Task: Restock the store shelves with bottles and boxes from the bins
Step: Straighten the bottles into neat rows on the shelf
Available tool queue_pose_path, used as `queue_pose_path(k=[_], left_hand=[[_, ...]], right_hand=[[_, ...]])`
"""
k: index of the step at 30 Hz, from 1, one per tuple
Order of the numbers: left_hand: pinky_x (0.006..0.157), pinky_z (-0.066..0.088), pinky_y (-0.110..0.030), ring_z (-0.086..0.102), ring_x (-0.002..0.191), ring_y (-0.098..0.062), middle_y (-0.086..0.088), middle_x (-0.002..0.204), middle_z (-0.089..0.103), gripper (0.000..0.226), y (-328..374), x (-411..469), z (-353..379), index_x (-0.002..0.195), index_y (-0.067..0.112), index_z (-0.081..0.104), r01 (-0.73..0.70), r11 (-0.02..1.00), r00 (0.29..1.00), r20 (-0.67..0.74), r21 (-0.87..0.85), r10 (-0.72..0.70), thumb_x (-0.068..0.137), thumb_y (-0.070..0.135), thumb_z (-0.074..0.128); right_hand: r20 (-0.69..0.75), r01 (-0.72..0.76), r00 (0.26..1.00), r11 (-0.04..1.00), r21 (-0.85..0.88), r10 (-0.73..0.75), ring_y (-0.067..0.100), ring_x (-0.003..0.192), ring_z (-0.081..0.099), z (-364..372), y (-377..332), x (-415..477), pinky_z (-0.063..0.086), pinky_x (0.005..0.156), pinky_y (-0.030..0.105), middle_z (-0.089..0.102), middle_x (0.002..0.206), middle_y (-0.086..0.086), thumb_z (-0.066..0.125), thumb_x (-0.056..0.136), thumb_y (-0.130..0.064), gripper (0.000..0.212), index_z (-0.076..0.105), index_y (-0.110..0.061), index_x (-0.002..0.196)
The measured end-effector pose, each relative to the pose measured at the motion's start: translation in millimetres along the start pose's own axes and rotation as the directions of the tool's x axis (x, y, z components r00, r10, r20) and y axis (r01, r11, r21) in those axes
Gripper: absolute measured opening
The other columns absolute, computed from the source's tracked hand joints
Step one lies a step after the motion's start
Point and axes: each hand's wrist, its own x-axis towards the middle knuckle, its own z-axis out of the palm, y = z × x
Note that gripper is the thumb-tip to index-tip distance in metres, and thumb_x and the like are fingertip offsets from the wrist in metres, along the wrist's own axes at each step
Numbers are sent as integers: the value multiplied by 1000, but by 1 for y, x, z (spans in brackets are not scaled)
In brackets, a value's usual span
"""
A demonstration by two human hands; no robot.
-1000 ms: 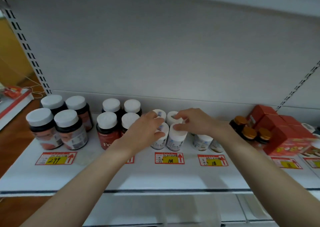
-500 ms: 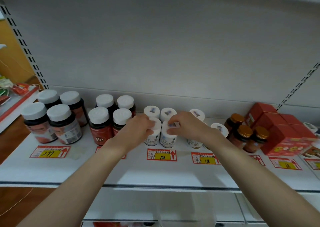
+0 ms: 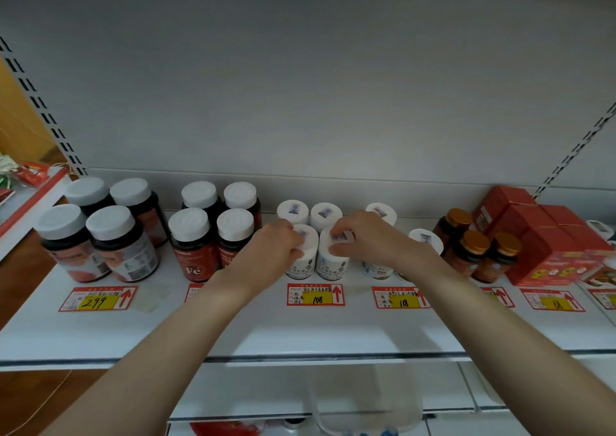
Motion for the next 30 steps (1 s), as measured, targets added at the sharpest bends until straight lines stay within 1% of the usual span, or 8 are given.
queue_pose_path(k=[4,8,10,13,16,21,25,30], left_hand=[[71,33,-23,53,101,-26,-12,108,54,26,1,1,0,111,5,62,5,1000,1000,3,1,-5,93,19,50],[84,45,-34,54,99,-28,-12,113,50,31,3,-1,-6,113,7,63,20,1000,1000,-12,-14,-20,93,27,51],[84,43,-35,53,97,-28,-13,110,51,29,2,5,-15,108,4,63,34,999,998,-58,-34,-36,94,25,48],[80,37,-34,53,98,-32,-19,107,56,26,-6,30,-29,102,-1,60,96,995,992,-80,17,-95,95,18,44],[71,35,-32,56,99,-32,-20,108,59,23,-11,54,-31,102,0,58,162,982,987,3,94,-163,96,17,43],[76,45,-35,59,98,-32,-19,109,63,26,-14,67,-17,104,0,61,192,975,974,98,115,-203,95,14,41],[77,43,-33,60,99,-31,-18,107,64,27,-15,68,-15,104,0,63,194,978,973,113,74,-201,95,15,43],[79,42,-29,58,102,-30,-16,111,64,28,-15,70,-13,109,2,64,187,982,974,126,19,-188,94,17,45]], right_hand=[[5,-8,1000,1000,3,8,26,89,59,1,0,-1,47,80,38,63,103,11,61,85,-26,27,65,-5,102],[29,-1,1000,1000,0,1,23,99,57,-5,0,0,42,80,31,60,115,6,60,87,-29,32,62,-10,112],[-4,-20,1000,1000,10,20,21,110,53,-14,-1,4,37,84,26,55,124,4,58,89,-31,37,57,-12,121],[-59,-43,997,998,40,45,22,114,51,-29,0,19,36,87,25,54,128,7,57,90,-32,38,56,-11,121],[-19,-80,997,996,30,81,23,115,50,-33,-1,40,34,84,22,52,130,10,59,88,-33,42,55,-8,123],[63,-124,990,992,-1,124,24,125,44,-24,-2,62,35,97,27,45,138,10,59,88,-35,52,48,-7,131],[69,-148,987,989,14,147,26,116,51,-19,-2,68,42,87,29,48,133,12,61,87,-34,52,48,-7,129],[70,-156,986,988,21,154,25,91,59,-22,4,65,45,65,25,54,124,15,63,86,-28,46,51,-4,124]])
